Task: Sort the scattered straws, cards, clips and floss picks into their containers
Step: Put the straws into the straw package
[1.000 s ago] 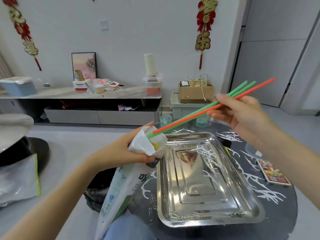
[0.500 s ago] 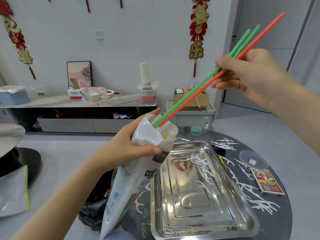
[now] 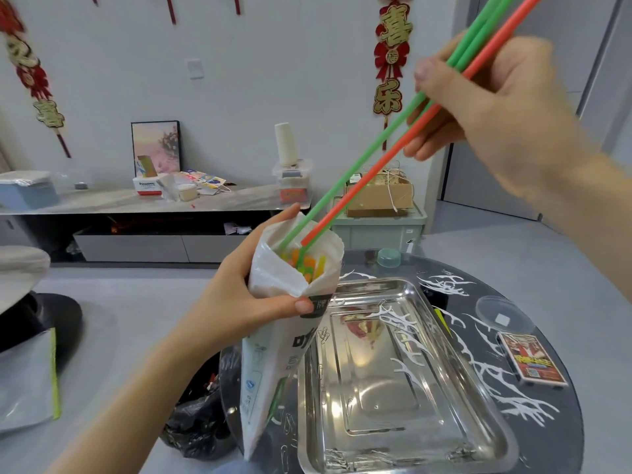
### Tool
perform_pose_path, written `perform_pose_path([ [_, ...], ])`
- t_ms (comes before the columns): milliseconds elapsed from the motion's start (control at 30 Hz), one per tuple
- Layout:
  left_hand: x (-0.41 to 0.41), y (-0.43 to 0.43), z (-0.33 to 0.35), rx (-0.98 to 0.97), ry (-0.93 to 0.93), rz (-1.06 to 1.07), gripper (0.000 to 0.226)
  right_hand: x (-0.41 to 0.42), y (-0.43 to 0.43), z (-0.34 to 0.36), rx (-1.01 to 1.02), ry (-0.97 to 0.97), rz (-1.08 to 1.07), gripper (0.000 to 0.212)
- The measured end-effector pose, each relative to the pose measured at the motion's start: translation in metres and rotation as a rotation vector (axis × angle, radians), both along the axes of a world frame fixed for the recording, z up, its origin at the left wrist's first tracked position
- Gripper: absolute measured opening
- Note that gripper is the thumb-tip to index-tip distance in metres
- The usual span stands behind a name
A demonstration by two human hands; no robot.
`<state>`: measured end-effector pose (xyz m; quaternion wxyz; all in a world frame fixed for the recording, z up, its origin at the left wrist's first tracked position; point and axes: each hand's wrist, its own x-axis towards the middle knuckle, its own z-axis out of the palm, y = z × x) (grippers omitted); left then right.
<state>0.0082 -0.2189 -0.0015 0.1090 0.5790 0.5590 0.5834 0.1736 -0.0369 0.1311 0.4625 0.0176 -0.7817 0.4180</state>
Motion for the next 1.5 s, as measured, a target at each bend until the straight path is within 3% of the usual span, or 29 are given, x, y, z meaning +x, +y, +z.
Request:
perform_pose_path([
  [400,0.003,0.004,0.000,0.018,0.022,-0.036,0.089,-0.005,0.001,0.015,0.213,-0.069,-0.089,0.023],
  [733,0.003,0.014,-0.003,0.021,-0.012,-0.046,0.084,-0.038,-0.023,-0.009,0.139,-0.379,0.135,0.021],
  [867,0.001,0.020,-0.005,0.053,-0.080,-0.024,0.081,-0.050,-0.032,-0.028,0.252,-0.468,0.157,0.023],
  [1000,-0.001,0.019,-0.005,0.056,-0.100,-0.011,0.080,-0.052,-0.021,-0.019,0.012,-0.442,0.129,0.026],
  [1067,-0.002,0.020,-0.004,0.063,-0.111,-0.006,0.078,-0.053,-0.020,-0.019,-0.012,-0.478,0.144,0.023],
  [1200,0.001,0.024,-0.003,0.060,-0.116,-0.004,0.068,-0.050,-0.023,-0.031,0.250,-0.682,0.009,0.033],
  [1267,0.000,0.026,-0.004,0.053,-0.118,0.003,0.070,-0.051,-0.019,-0.025,0.191,-0.585,-0.096,0.044],
  [1367,-0.002,0.028,-0.005,0.042,-0.117,0.010,0.071,-0.046,-0.012,-0.007,0.043,-0.256,-0.123,0.047],
  [1500,-0.003,0.029,-0.005,0.029,-0.119,0.017,0.070,-0.041,-0.014,0.000,0.212,0.025,-0.074,0.044],
])
